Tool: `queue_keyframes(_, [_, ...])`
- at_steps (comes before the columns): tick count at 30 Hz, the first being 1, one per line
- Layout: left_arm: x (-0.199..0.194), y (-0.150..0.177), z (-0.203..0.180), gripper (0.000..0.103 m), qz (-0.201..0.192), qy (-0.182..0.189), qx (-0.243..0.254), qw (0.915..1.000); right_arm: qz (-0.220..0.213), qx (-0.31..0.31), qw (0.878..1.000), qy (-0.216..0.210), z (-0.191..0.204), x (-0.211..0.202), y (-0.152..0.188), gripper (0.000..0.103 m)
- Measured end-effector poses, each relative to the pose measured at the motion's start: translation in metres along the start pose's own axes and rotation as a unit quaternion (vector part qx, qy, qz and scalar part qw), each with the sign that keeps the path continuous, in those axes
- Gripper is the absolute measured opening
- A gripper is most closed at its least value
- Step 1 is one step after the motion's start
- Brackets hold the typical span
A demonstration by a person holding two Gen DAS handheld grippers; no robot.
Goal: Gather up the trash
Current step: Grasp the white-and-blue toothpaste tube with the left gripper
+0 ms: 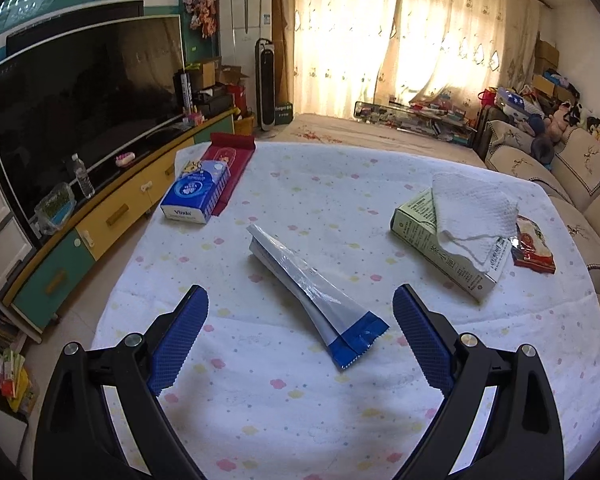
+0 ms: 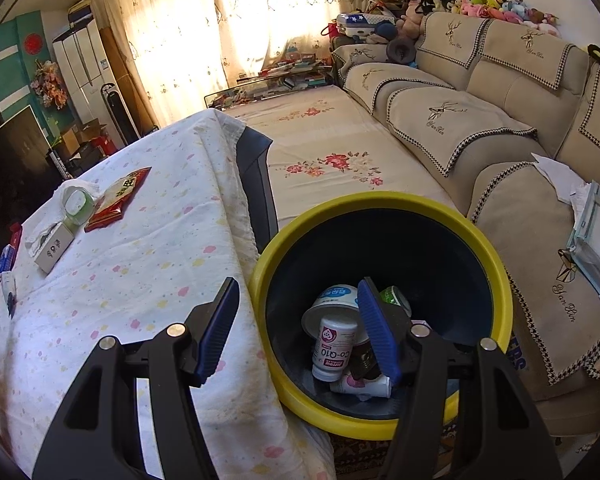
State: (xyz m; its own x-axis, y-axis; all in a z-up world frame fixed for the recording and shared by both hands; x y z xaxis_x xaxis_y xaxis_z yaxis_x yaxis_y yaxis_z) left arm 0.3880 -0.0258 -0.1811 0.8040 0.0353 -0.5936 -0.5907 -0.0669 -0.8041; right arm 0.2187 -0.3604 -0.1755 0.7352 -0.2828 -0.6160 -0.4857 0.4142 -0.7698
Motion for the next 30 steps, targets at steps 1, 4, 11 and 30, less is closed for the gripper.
queue_keyframes(1, [0.007, -0.001, 0.002, 0.092, 0.013, -0.001, -0.011, 0.9999, 0.000, 0.001, 1.000, -0.002, 0.000, 0.000, 0.001, 0.058])
queue_keyframes(4, [0.034, -0.001, 0.011, 0.087, 0.061, 0.004, -0.059, 0.9964, 0.002, 0.003, 1.000, -0.008, -0.002, 0.000, 0.002, 0.058])
queue_keyframes(11, [0.070, -0.007, 0.021, 0.075, 0.094, -0.014, -0.079, 0.9923, 0.005, 0.012, 1.000, -0.013, -0.009, 0.001, 0.004, 0.058])
queue_keyframes(30, [0.076, -0.005, -0.010, 0.023, 0.102, 0.011, 0.013, 0.9947, 0.008, 0.024, 0.999, -0.021, -0.014, 0.002, 0.004, 0.058])
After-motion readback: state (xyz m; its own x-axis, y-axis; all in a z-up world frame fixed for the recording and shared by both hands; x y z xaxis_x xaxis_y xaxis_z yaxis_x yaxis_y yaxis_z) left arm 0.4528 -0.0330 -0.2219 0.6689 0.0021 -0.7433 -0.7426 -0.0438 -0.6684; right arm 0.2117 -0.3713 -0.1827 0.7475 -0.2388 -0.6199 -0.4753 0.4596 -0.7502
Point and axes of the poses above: each gripper's, at about its wrist camera, not at the fingertips, and x roughly the way its jaws point, z to its left, y to its underside, the point moved 6 cm from there along x, roughly the way its jaws point, and after that the axes turned 7 degrees about -z, right-handed, at the moved point
